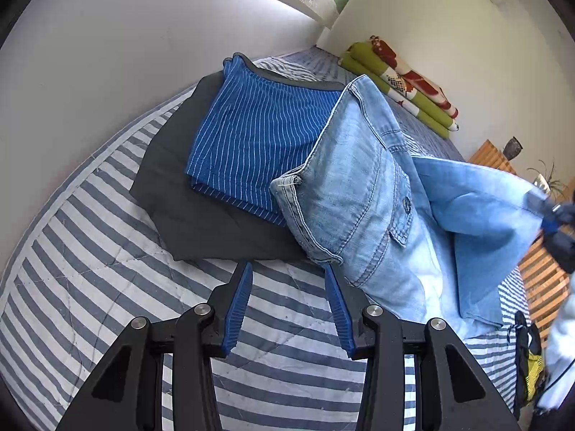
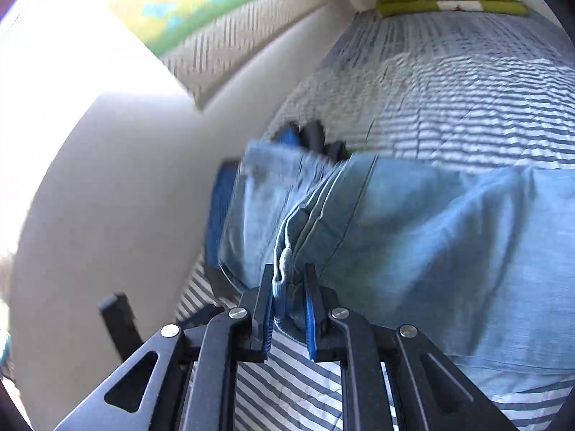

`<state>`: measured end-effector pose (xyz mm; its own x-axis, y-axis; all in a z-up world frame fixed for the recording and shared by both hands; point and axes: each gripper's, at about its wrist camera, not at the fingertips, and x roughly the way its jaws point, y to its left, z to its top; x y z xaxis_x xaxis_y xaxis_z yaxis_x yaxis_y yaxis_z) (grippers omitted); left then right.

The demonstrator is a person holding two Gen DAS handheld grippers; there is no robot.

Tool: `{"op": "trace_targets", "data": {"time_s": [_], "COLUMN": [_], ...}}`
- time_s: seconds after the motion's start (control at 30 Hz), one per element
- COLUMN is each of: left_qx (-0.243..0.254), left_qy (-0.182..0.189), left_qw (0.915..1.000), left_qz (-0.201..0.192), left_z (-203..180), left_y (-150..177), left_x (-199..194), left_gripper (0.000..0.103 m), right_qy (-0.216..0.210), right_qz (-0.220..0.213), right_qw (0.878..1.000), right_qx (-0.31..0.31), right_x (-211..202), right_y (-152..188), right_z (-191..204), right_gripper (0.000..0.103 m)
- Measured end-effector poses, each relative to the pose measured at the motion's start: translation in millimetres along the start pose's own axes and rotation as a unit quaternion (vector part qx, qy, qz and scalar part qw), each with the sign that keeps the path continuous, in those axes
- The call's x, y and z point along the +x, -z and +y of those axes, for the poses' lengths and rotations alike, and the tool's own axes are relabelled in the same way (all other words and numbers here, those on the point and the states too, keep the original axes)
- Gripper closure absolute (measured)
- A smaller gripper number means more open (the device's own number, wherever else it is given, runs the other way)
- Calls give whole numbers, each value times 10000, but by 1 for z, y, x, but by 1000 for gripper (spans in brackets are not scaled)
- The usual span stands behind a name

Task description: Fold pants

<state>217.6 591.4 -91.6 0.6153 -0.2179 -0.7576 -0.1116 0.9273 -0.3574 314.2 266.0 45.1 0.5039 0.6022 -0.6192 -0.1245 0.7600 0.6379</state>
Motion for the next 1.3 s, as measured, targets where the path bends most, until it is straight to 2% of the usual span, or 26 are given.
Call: {"op": "trace_targets", "data": {"time_s": [0.07,0.13,0.27,0.33,0.4,0.43,0.47,0.5,0.53,0.6,0.73,0.8,0.9,0.97,1.03,1.07,1.2,1.23,1.3], "left_qx": [-5,41,13,24,5,5,-12,-44,-68,-62,149,191,153,87,38,15,-26,3,65], "left_qy": [31,48,82,82,92,106,93,87,139,246,271,319,356,380,403,424,489,486,490], "left_qw": [10000,10000,10000,10000,9999,9999,10000,10000,9999,9997,9995,9993,9992,9992,9992,9991,9988,9988,9988], "left_qz": [-8,-33,-34,-51,-43,-15,6,19,19,-6,9,26,3,-15,-47,-62,-87,-82,-53], "left_z": [-1,-2,-2,-1,1,1,1,0,-3,-9,-26,-30,-29,-25,-20,-19,-17,-19,-20], "left_y": [0,-1,-1,-1,-1,-2,-3,-4,-6,-8,-11,-13,-17,-19,-20,-20,-19,-19,-18], "left_x": [-1,-1,-3,-5,-4,-2,1,3,4,5,12,15,15,14,11,10,6,6,7], "left_gripper": [58,58,58,58,58,58,58,58,58,58,58,58,58,58,58,58,58,58,58], "right_qy": [-133,-190,174,502,583,716,858,1055,1307,1695,2116,2384,2389,2638,2648,2619,2391,2358,2345], "right_qz": [-158,-85,782,1000,946,905,867,844,759,836,1308,1430,1689,1733,1769,1800,1879,1876,1714], "right_qw": [9997,9992,9932,9895,9906,9906,9898,9879,9851,9784,9674,9596,9553,9479,9473,9478,9526,9535,9568], "right_qx": [-90,-343,-842,-911,-797,-738,-731,-767,-816,-837,-474,-426,-429,-439,-339,-263,-81,-72,-158], "right_x": [-13,-7,59,81,81,81,82,83,87,103,146,164,182,190,189,187,174,170,158], "right_y": [-3,5,44,54,44,33,22,11,-2,-30,-69,-76,-79,-79,-77,-77,-73,-72,-69], "right_z": [8,22,38,32,22,17,16,15,14,15,6,5,5,3,0,-4,-23,-23,-19], "right_gripper": [91,93,95,95,94,86,77,53,47,47,47,47,47,47,52,63,83,95,97]}}
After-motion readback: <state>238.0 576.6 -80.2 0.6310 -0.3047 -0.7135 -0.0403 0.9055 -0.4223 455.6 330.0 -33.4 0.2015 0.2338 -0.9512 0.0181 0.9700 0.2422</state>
